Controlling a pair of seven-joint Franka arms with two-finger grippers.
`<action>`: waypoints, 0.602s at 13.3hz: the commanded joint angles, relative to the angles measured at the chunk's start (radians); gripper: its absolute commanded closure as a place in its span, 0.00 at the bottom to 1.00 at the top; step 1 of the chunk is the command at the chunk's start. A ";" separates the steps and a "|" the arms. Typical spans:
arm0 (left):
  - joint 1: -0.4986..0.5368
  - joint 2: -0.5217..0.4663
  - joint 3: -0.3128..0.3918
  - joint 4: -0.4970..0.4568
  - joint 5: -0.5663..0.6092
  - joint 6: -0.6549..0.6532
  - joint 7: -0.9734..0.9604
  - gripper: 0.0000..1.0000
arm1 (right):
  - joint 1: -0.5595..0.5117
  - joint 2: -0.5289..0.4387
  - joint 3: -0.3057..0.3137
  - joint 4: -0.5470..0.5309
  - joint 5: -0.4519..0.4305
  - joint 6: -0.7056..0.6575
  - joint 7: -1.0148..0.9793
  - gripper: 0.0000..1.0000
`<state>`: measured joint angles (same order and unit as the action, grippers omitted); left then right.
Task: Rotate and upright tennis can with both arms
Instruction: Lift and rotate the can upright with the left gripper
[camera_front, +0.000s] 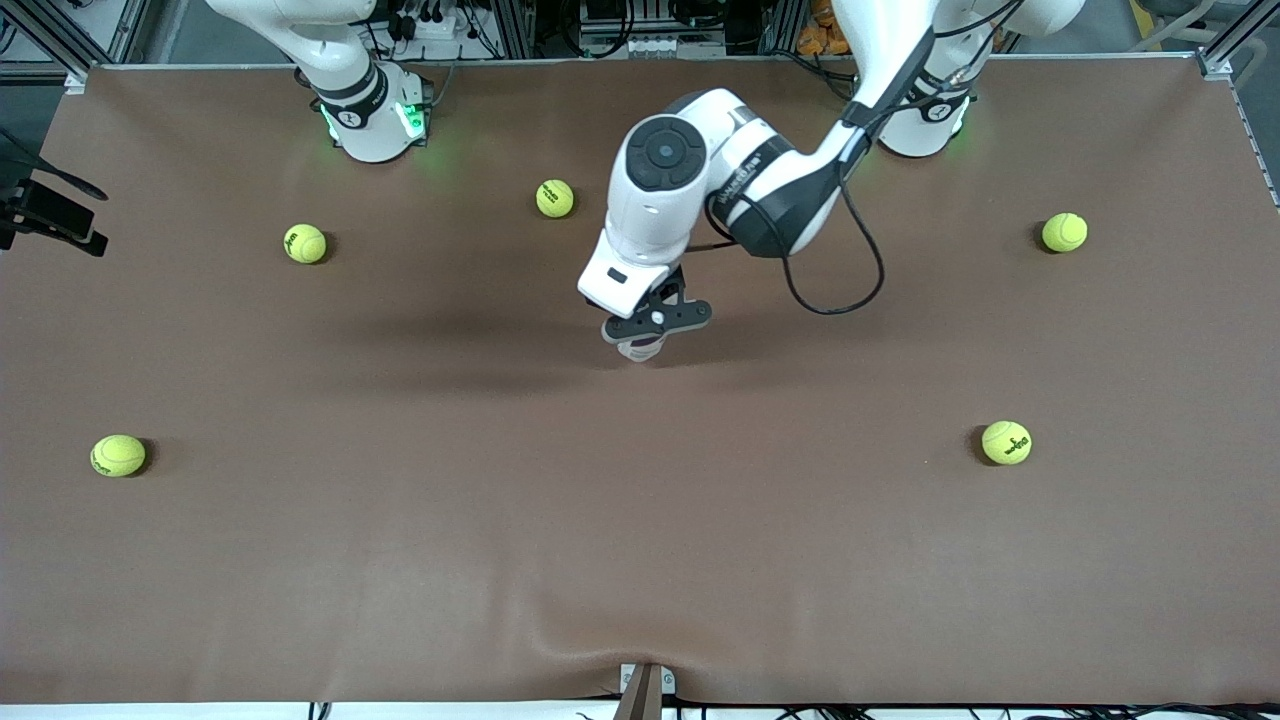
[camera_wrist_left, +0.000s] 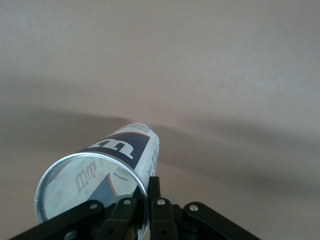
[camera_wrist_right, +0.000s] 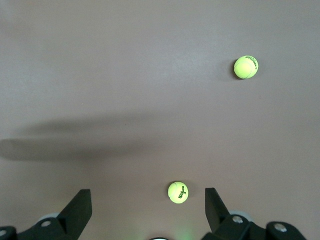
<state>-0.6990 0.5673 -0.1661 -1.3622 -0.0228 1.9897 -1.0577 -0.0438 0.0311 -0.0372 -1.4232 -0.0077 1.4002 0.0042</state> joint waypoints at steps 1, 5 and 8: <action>-0.066 0.051 0.043 0.025 0.052 -0.014 -0.036 1.00 | -0.011 -0.002 0.010 0.012 -0.008 -0.007 -0.012 0.00; -0.137 0.055 0.105 0.025 0.083 -0.015 -0.080 1.00 | -0.011 -0.002 0.010 0.012 -0.006 -0.007 -0.009 0.00; -0.152 0.074 0.108 0.025 0.083 -0.005 -0.105 1.00 | -0.011 -0.002 0.010 0.012 -0.008 -0.007 -0.007 0.00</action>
<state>-0.8354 0.6266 -0.0714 -1.3621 0.0355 1.9886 -1.1243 -0.0438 0.0311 -0.0372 -1.4232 -0.0077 1.4001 0.0042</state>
